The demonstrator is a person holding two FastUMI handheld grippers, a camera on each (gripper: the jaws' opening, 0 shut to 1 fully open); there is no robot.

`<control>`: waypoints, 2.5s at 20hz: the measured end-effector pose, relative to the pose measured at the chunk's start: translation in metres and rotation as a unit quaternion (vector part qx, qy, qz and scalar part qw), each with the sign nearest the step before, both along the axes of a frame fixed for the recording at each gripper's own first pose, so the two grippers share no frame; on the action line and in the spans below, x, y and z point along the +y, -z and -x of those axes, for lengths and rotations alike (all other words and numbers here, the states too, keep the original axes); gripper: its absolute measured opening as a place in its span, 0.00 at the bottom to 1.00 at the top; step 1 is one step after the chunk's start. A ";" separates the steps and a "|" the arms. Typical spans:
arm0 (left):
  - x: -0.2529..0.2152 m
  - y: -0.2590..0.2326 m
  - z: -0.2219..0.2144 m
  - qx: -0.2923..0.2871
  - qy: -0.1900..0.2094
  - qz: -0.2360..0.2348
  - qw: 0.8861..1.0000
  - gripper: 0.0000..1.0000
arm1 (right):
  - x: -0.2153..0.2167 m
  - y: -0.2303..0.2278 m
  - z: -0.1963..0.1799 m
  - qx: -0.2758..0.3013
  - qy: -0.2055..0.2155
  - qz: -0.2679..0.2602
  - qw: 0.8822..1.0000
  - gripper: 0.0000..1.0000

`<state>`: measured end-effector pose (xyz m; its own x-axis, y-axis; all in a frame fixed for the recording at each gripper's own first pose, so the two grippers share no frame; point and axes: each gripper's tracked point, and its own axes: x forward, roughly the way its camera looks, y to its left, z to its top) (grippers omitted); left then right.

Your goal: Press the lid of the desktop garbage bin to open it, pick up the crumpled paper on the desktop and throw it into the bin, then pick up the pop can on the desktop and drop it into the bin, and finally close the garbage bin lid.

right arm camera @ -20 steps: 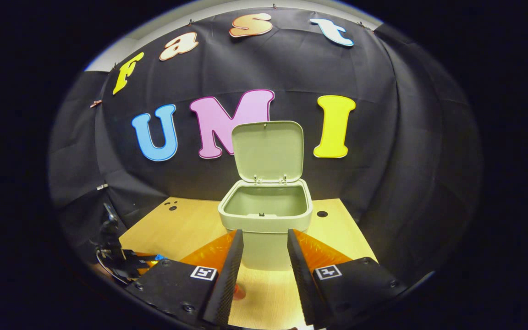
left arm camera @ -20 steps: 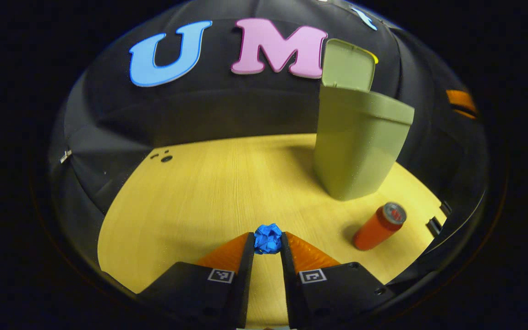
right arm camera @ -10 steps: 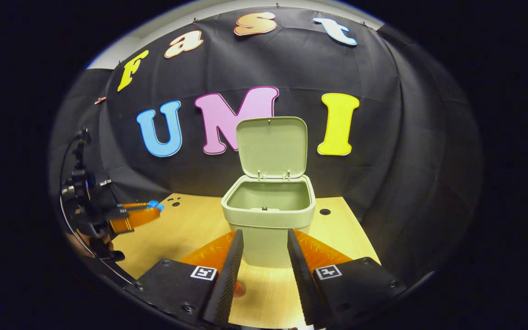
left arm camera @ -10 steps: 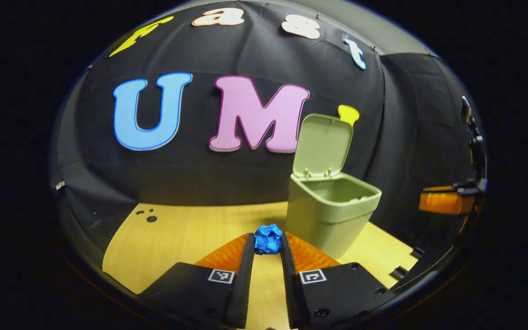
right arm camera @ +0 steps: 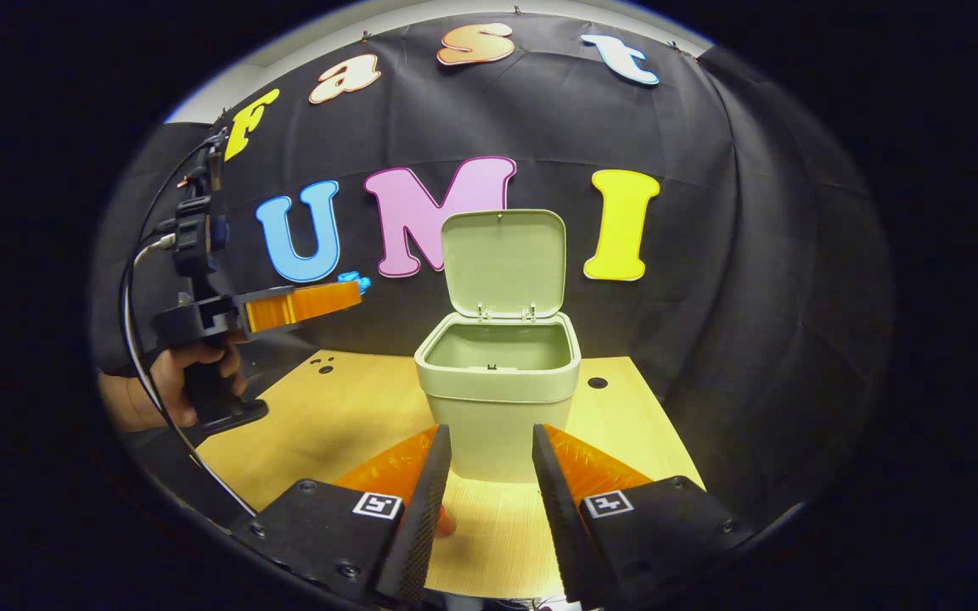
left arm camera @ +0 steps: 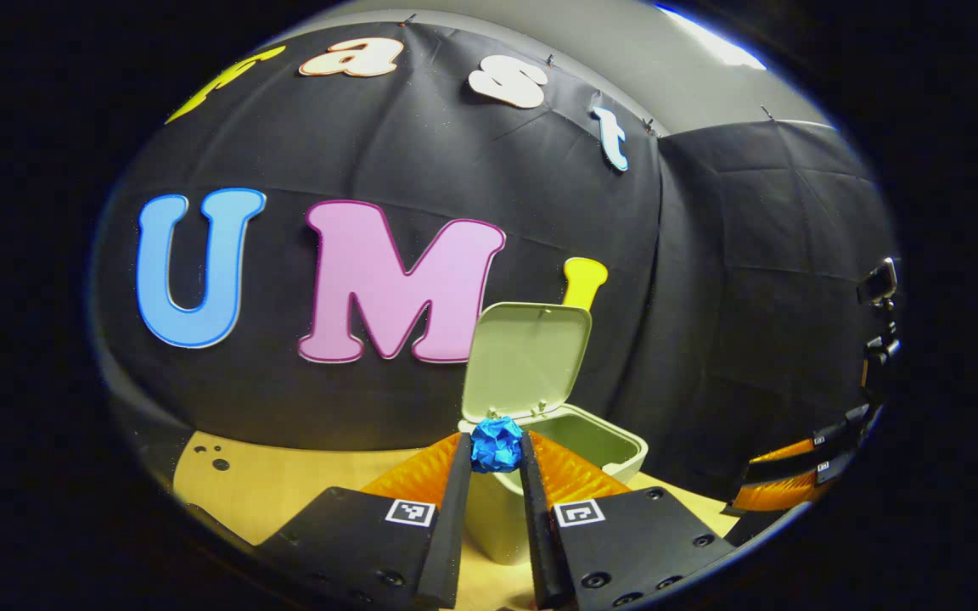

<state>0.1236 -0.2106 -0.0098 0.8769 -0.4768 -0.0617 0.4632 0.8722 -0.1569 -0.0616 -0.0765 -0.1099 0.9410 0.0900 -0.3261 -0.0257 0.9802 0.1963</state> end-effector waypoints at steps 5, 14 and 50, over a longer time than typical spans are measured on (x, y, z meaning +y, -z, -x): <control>-0.038 0.008 -0.033 0.019 0.032 0.012 0.999 0.41 | 0.001 0.004 0.011 0.006 0.005 -0.004 1.000 0.63; -0.074 0.046 -0.065 0.069 0.044 -0.014 0.997 0.37 | -0.024 0.008 0.023 0.012 0.036 -0.006 0.999 0.63; 0.131 0.064 0.090 0.088 -0.133 -0.009 0.987 0.95 | 0.107 0.091 -0.007 0.100 -0.118 0.003 0.988 0.93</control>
<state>0.0332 -0.0794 -0.0736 0.9459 -0.2284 -0.2307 0.1844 0.9629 -0.1970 -0.0549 0.0304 -0.2009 0.8106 0.2963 -0.5051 -0.2144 0.9528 0.2149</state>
